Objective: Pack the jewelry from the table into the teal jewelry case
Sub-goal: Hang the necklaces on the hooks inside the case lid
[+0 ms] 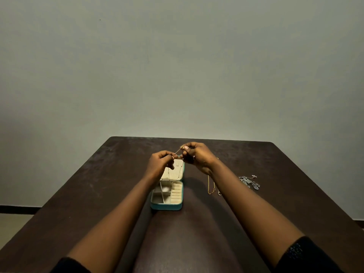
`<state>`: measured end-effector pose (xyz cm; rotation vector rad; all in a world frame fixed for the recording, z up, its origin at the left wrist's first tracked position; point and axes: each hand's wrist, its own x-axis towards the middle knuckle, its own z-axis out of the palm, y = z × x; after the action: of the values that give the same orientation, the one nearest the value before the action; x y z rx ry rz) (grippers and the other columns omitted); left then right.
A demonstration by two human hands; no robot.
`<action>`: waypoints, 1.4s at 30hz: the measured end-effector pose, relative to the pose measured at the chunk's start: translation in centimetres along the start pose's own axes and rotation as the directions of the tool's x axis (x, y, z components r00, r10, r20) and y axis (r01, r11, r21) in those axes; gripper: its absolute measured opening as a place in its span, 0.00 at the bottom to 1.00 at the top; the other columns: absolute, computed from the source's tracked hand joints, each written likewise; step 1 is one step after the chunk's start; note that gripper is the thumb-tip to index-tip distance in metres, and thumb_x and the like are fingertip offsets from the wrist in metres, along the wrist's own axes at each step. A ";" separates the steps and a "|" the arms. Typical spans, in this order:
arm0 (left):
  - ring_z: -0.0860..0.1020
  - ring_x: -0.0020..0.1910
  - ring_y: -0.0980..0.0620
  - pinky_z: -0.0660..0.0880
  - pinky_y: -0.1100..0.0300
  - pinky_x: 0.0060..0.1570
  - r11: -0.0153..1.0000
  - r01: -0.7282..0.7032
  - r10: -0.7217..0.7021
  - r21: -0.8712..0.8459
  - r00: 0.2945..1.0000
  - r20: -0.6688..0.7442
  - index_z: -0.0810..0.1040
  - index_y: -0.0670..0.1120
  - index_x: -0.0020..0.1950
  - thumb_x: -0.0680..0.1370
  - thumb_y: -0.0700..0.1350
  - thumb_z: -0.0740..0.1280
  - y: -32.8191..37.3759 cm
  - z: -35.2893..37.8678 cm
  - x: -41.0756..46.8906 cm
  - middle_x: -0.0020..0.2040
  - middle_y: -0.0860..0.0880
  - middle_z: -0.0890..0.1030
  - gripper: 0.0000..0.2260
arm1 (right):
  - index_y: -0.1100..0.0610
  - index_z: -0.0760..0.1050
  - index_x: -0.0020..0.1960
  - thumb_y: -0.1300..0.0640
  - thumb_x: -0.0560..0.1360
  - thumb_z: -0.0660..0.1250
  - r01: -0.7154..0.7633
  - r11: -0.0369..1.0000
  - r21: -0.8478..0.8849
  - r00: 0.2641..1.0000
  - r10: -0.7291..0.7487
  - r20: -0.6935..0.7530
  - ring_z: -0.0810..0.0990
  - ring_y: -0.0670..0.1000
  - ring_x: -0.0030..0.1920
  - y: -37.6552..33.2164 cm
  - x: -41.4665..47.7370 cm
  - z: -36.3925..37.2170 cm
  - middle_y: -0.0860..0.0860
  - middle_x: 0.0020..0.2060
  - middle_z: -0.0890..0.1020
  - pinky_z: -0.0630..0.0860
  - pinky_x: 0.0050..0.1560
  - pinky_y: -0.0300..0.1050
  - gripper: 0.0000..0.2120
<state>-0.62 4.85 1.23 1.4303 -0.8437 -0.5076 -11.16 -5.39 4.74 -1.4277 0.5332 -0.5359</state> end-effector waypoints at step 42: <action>0.80 0.35 0.48 0.76 0.56 0.44 0.772 0.061 0.147 0.633 0.951 -0.270 0.82 0.43 0.47 0.79 0.48 0.62 1.1 1.1 0.4 0.33 0.45 0.82 0.13 | 0.57 0.84 0.46 0.53 0.71 0.71 0.030 0.619 -0.785 0.964 -0.226 -0.141 0.74 0.45 0.31 1.4 -2.2 -4.6 0.46 0.25 0.75 0.73 0.41 0.42 0.08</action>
<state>-1.35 3.95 2.28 2.0448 -0.8269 0.0731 -15.73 -7.38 3.08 -2.2795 0.9269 -0.6201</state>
